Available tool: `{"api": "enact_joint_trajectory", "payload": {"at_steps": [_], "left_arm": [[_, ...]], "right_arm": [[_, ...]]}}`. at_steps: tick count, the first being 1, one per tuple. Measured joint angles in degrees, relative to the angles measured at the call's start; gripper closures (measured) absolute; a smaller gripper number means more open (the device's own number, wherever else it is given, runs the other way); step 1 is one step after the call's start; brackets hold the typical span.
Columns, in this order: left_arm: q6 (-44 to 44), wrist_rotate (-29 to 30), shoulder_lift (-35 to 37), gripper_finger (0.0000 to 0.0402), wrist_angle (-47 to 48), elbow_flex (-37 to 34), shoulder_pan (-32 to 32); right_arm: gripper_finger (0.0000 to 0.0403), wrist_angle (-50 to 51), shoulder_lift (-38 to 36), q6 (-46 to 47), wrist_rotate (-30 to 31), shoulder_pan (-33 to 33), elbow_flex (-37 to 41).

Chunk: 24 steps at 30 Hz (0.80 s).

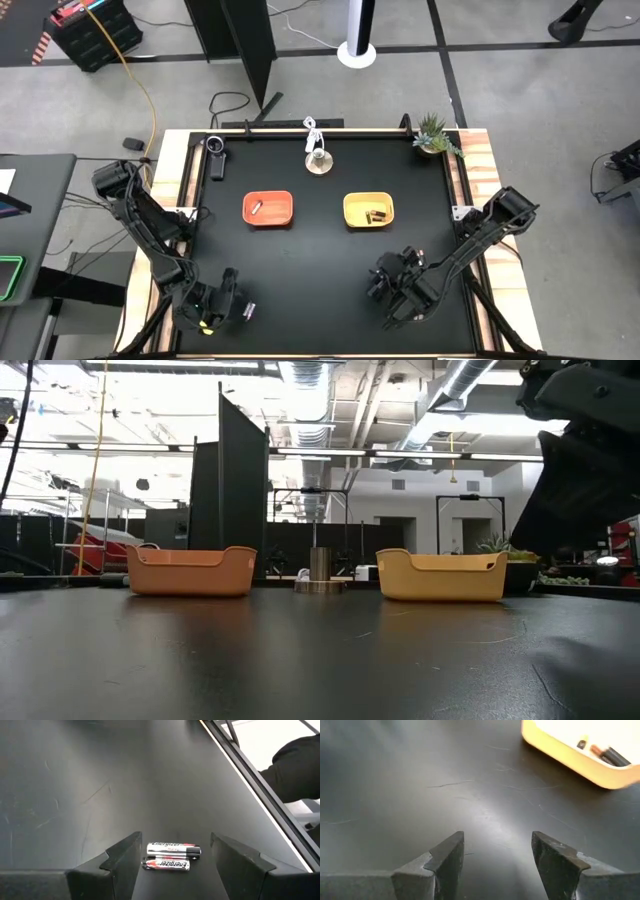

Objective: Sort batteries
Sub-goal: Put the silver battery into the orange bin

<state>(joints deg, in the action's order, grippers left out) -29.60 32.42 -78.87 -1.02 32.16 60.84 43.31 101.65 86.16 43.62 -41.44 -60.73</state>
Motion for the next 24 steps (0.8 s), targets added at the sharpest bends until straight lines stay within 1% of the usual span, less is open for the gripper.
{"api": "enact_joint_trajectory", "payload": {"at_steps": [3,5,8,10,12,13,15,17,20,24], "left_arm": [[-0.87,0.00,0.00,0.0171,0.00,0.00,-0.45],[-1.42,0.03,0.01,0.0171,0.28,0.00,-0.51],[-1.85,-0.04,0.00,0.0171,0.98,0.00,-0.49],[-2.85,-1.12,0.02,0.0171,2.36,0.00,-0.46],[-4.45,-2.83,0.02,0.0171,4.55,0.00,-0.46],[-5.20,-3.53,0.00,0.0171,5.64,0.00,-0.48],[-6.78,-4.35,0.00,0.0171,6.90,0.00,-0.46],[-7.70,-5.33,-0.02,0.0171,7.40,0.00,-0.45],[-8.73,-5.60,-0.02,0.0171,8.45,0.00,-0.18],[-10.86,-5.64,-0.02,0.0171,10.81,0.00,0.53]], "right_arm": [[0.0155,-6.66,0.00,-5.93,0.21,0.94,0.00],[0.0155,-14.28,0.00,-13.28,0.61,2.26,0.01],[0.0155,-30.78,0.78,-29.38,1.09,4.68,-0.19],[0.0155,-42.26,2.47,-40.67,0.51,6.37,-0.94],[0.0155,-51.51,5.25,-49.36,-2.71,8.31,-3.11],[0.0155,-54.40,6.97,-52.70,-4.89,9.23,-4.62],[0.0155,-56.48,11.24,-57.46,-9.04,10.78,-9.05],[0.0155,-55.67,15.86,-60.85,-11.84,11.78,-14.34],[0.0155,-54.70,22.67,-66.71,-13.81,12.61,-23.39],[0.0155,-49.48,29.73,-74.28,-13.77,12.54,-34.47]]}}
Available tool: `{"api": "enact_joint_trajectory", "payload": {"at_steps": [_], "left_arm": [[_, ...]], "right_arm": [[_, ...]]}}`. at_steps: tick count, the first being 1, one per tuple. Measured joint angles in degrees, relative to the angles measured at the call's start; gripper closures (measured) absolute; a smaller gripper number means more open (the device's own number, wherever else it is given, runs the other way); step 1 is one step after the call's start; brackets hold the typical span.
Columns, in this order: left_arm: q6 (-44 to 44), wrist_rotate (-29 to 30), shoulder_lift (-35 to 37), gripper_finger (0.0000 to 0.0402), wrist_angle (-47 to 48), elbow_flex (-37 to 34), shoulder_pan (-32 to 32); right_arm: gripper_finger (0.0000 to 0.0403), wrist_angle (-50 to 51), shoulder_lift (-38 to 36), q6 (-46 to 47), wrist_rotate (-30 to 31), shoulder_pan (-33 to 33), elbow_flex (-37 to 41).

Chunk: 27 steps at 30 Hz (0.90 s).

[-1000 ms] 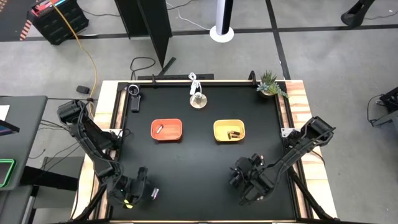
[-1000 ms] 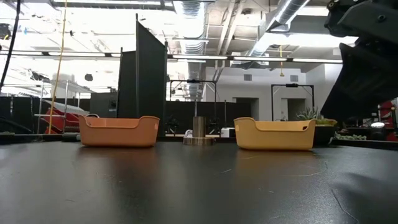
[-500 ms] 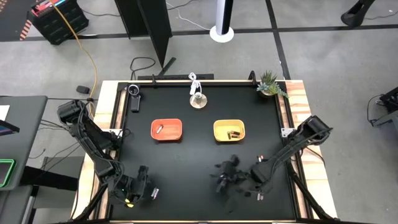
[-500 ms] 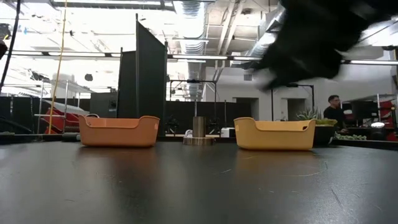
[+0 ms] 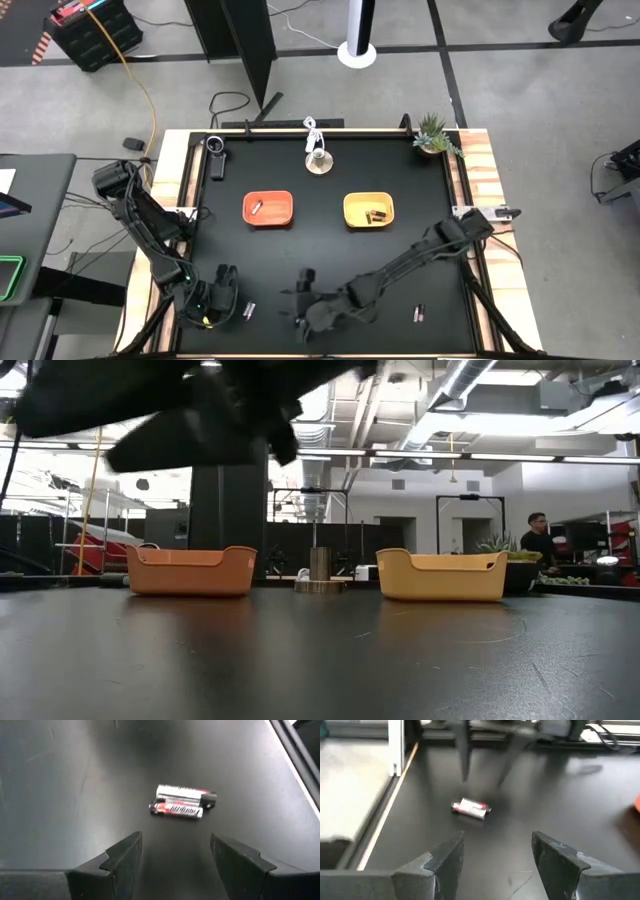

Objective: Sort batteries
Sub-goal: Put the silver battery into the orange bin

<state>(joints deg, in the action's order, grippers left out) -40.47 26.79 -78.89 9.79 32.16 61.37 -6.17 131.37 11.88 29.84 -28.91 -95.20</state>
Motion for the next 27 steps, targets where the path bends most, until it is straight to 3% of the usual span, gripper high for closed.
{"api": "enact_joint_trajectory", "payload": {"at_steps": [9,15,20,27], "left_arm": [[-1.49,-0.02,0.00,0.0171,0.14,-0.83,0.50],[-3.37,-1.07,0.02,0.0171,0.00,-0.83,0.52],[-4.18,-1.07,0.02,0.0171,0.06,-0.83,0.52],[-2.64,-2.31,0.02,0.0171,-4.11,-0.83,0.52]], "right_arm": [[0.0155,3.62,11.40,-10.18,0.15,0.28,-17.63],[0.0155,10.13,17.94,-11.98,0.09,0.73,-28.09],[0.0155,11.50,20.95,-11.27,-0.05,1.81,-32.91],[0.0155,12.85,20.96,-7.38,-2.88,2.45,-33.41]]}}
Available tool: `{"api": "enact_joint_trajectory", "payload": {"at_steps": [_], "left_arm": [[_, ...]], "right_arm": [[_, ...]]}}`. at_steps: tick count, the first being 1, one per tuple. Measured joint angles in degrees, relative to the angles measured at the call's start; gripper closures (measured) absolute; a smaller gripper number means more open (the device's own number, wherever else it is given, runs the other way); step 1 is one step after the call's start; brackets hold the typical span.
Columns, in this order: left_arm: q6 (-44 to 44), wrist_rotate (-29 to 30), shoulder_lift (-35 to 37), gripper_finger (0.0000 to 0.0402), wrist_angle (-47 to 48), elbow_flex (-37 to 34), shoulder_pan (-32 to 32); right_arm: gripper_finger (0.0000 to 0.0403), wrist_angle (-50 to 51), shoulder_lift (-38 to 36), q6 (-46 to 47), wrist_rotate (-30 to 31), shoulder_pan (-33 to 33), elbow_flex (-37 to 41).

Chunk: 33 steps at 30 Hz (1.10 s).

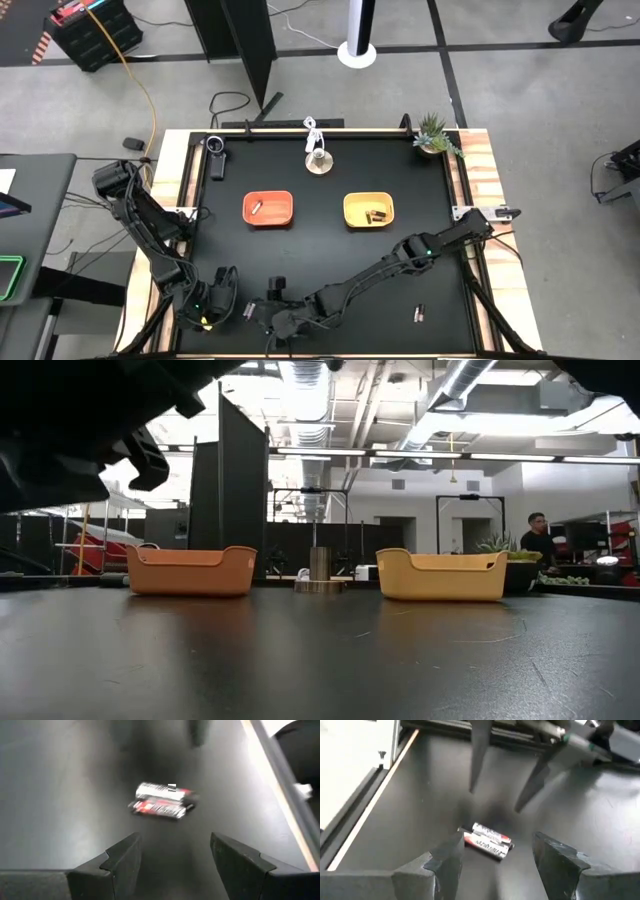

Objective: Sort batteries
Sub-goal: Put the silver battery into the orange bin

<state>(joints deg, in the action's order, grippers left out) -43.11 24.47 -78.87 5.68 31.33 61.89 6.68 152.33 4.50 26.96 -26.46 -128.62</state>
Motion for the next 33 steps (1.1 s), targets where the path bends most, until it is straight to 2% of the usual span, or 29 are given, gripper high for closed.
{"api": "enact_joint_trajectory", "payload": {"at_steps": [4,9,14,20,33], "left_arm": [[4.92,0.53,-0.09,0.0171,-4.26,0.00,0.02],[8.81,2.28,-4.09,0.0171,-4.04,0.00,0.00],[8.93,5.32,-5.60,0.0171,-4.56,0.74,0.02],[6.40,5.50,-5.60,0.0171,-4.37,0.74,0.02],[6.53,6.55,-5.60,0.0171,-4.25,0.74,-0.77]], "right_arm": [[0.0155,1.30,-0.02,1.33,-0.02,0.00,0.02],[0.0155,1.61,-0.02,1.54,-0.02,0.02,0.02],[0.0155,1.72,-0.02,1.72,0.00,0.00,0.04],[0.0155,2.09,-0.02,2.60,0.00,0.27,0.04],[0.0155,3.01,-0.02,2.66,0.04,0.26,0.04]]}}
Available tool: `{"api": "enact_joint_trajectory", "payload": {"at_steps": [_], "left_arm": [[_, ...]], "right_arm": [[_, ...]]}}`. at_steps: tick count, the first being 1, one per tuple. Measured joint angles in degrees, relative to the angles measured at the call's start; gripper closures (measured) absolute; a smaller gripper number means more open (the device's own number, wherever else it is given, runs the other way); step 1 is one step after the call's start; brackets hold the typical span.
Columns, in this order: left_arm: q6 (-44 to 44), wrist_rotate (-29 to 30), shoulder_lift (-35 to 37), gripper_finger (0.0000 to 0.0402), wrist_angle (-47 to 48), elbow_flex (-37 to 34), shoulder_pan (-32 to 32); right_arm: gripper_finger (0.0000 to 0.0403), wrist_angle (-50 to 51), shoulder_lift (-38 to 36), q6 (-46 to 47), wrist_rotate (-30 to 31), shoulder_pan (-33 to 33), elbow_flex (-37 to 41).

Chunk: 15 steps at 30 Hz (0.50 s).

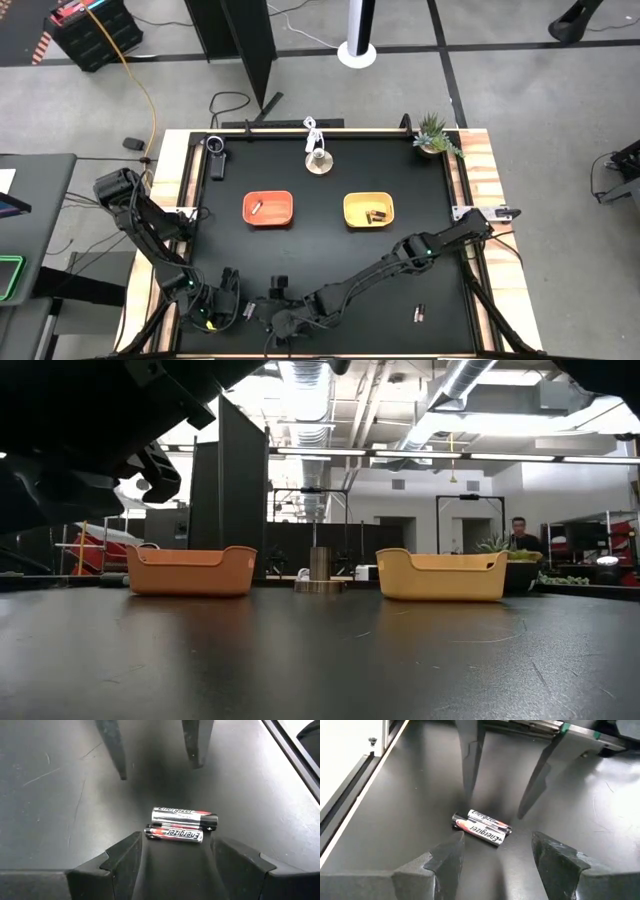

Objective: Sort batteries
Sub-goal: Put the silver battery into the orange bin

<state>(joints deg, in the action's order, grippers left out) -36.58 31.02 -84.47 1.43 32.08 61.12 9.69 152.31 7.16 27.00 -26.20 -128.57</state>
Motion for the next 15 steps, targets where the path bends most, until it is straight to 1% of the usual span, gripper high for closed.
{"api": "enact_joint_trajectory", "payload": {"at_steps": [9,15], "left_arm": [[0.70,-0.42,0.00,0.0168,-1.07,-0.02,0.02],[0.79,-0.57,0.00,0.0144,-0.85,-0.02,0.02]], "right_arm": [[0.0155,0.35,0.00,0.02,0.02,0.04,0.02],[0.0155,0.63,-0.02,0.02,0.02,0.05,0.02]]}}
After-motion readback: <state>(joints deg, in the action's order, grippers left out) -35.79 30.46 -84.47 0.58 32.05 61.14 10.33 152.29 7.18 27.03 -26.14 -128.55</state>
